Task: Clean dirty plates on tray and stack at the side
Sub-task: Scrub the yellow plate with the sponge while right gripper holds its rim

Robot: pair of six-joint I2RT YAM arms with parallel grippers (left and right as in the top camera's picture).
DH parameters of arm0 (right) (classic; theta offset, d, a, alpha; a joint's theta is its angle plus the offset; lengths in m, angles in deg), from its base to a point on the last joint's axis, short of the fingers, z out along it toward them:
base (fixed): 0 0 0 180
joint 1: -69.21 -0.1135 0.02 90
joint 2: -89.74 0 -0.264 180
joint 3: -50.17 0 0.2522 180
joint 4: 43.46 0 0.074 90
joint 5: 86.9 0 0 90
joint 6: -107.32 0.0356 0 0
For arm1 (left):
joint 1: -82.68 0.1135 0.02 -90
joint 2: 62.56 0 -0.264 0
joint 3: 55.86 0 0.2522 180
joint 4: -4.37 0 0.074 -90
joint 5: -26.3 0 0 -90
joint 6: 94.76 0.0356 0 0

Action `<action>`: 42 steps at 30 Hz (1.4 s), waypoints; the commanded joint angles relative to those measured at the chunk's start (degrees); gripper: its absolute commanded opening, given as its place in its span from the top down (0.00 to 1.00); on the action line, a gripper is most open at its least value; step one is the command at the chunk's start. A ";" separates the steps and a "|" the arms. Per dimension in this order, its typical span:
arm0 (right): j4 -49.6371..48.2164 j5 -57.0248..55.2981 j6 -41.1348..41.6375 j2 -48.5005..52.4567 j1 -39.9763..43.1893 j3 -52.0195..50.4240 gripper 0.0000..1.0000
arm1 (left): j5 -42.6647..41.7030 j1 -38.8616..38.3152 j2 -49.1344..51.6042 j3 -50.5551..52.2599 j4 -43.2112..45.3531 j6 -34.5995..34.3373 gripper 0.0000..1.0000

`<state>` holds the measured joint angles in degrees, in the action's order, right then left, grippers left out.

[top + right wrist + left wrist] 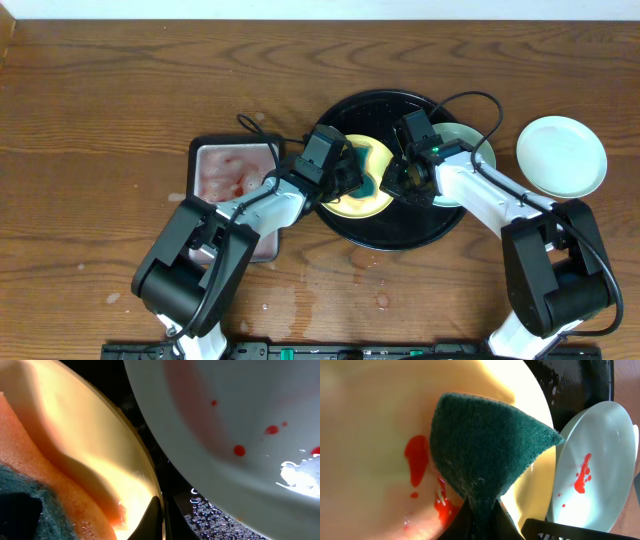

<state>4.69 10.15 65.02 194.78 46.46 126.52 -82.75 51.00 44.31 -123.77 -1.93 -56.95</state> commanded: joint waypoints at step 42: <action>1.29 -0.81 0.04 -0.13 0.15 -0.13 0.99 | -1.57 1.81 -0.48 -1.70 1.57 0.39 0.92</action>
<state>5.24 10.56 65.02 194.78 46.46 126.54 -84.36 52.84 41.79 -125.76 -1.43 -54.61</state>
